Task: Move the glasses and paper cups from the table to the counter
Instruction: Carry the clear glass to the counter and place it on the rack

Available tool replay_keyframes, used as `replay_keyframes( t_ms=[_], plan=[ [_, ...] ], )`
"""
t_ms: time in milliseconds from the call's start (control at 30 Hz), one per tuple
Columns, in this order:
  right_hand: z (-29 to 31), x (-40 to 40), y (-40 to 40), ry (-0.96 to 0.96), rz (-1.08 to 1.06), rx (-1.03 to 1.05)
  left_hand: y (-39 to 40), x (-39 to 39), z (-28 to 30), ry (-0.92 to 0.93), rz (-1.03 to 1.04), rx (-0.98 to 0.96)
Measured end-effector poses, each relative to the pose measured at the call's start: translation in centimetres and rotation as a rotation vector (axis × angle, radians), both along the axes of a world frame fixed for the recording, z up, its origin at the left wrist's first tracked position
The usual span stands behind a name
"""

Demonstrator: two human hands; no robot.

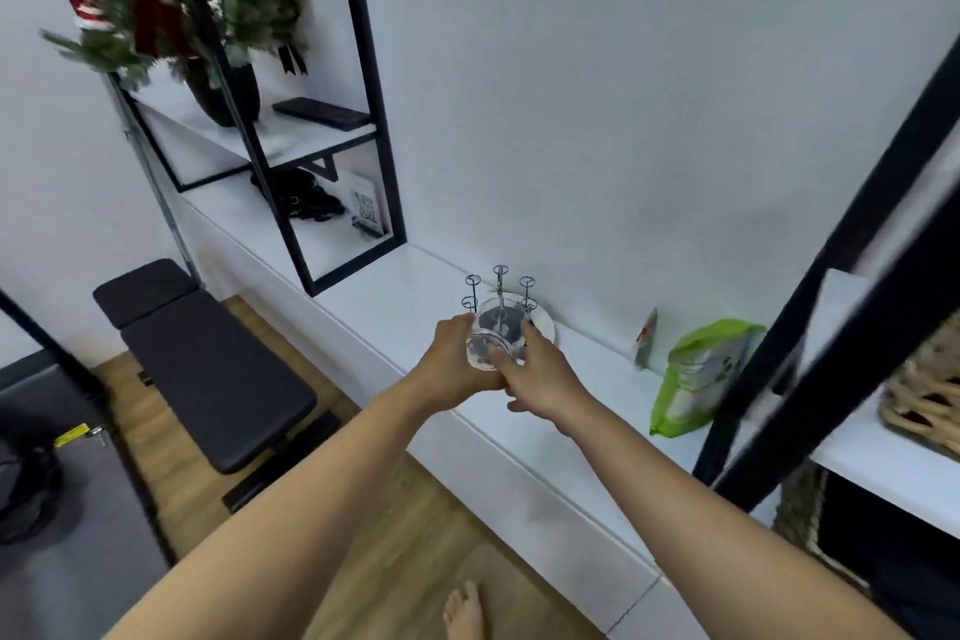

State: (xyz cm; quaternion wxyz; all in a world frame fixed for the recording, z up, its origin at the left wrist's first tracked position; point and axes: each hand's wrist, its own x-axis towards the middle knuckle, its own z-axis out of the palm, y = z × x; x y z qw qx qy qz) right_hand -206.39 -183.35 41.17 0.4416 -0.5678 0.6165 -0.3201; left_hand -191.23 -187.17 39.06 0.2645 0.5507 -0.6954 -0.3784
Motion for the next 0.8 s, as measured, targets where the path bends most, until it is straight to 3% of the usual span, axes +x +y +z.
replay_keyframes(
  t_ms=[200,400,567,800],
  plan=[
    [-3.4,-0.5,-11.2,-0.019,-0.065,0.052,-11.0,0.2,-3.8,-0.051,-0.103,0.005],
    [-6.9,-0.4,-20.4,-0.044,-0.184,0.157,-19.6,-0.2,-7.4,-0.079,-0.076,0.053],
    [-10.7,-0.9,-23.9,-0.004,-0.262,0.308,-23.7,-0.6,-11.0,-0.172,-0.126,0.126],
    [-13.7,-1.6,-27.0,0.025,-0.308,0.355,-26.2,-2.1,-13.7,-0.229,-0.115,0.144]
  ],
)
